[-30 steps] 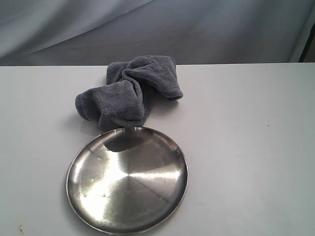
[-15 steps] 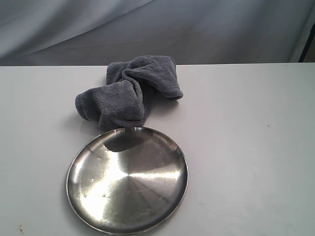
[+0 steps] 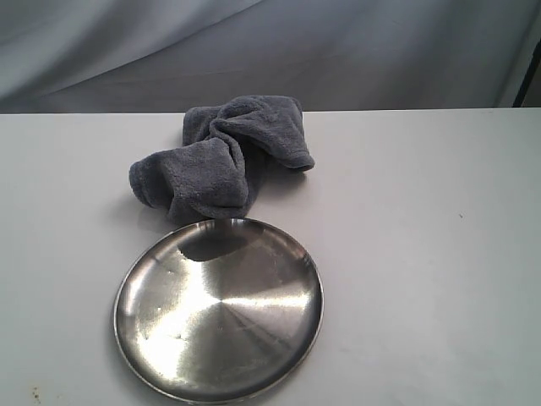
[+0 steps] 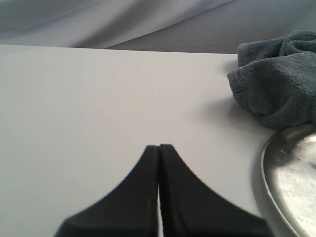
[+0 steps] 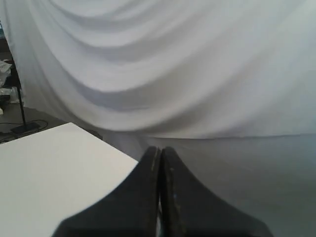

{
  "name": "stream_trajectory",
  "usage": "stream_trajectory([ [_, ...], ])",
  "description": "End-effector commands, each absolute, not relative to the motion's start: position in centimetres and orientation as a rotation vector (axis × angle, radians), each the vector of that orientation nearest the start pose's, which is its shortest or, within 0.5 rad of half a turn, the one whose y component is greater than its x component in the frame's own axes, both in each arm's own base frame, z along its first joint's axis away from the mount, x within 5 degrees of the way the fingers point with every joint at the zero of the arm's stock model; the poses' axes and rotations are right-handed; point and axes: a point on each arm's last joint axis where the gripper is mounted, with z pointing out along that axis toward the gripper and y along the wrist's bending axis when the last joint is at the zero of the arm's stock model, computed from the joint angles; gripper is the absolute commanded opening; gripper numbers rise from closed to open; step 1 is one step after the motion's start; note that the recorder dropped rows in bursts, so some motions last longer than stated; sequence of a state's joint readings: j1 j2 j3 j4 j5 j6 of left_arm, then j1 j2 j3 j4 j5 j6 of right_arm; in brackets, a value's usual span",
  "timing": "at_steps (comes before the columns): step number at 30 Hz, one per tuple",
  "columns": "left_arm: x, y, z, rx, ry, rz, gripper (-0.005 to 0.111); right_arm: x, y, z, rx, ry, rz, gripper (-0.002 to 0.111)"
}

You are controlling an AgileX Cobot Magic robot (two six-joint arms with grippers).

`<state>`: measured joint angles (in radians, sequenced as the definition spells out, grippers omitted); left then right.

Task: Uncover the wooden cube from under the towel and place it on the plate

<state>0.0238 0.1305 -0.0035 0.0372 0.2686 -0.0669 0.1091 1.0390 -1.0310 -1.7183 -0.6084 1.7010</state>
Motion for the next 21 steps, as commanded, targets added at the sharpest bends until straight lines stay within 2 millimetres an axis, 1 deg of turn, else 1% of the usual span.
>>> stream_trajectory([
  [1, 6.3, 0.2, 18.2, -0.055, 1.869, 0.001, 0.001, 23.6, 8.0, 41.8, -0.588, 1.578, 0.586, 0.000],
  [4, 6.3, 0.2, 18.2, -0.055, 1.869, 0.001, 0.001, 25.0, 8.6, 41.0, -0.625, 1.615, 0.646, 0.000],
  [8, 6.3, 0.2, 18.2, -0.055, 1.869, 0.001, 0.001, 26.6, 8.9, 39.8, -0.611, 1.670, 0.692, 0.000],
  [11, 6.3, 0.2, 18.2, -0.055, 1.869, 0.001, 0.001, 27.6, 8.6, 39.2, -0.582, 1.690, 0.649, 0.000],
  [13, 6.3, 0.2, 18.2, -0.055, 1.869, 0.001, 0.001, 28.3, 8.2, 39.0, -0.572, 1.679, 0.549, 0.000],
  [15, 6.3, 0.2, 18.2, -0.055, 1.869, 0.001, 0.001, 28.6, 8.0, 39.0, -0.561, 1.667, 0.471, 0.000],
  [16, 6.3, 0.2, 18.2, -0.055, 1.869, 0.001, 0.001, 28.7, 7.9, 39.1, -0.549, 1.668, 0.459, 0.000],
  [21, 6.3, 0.2, 18.2, -0.055, 1.869, 0.001, 0.001, 28.6, 8.0, 39.0, -0.559, 1.667, 0.472, 0.000],
])
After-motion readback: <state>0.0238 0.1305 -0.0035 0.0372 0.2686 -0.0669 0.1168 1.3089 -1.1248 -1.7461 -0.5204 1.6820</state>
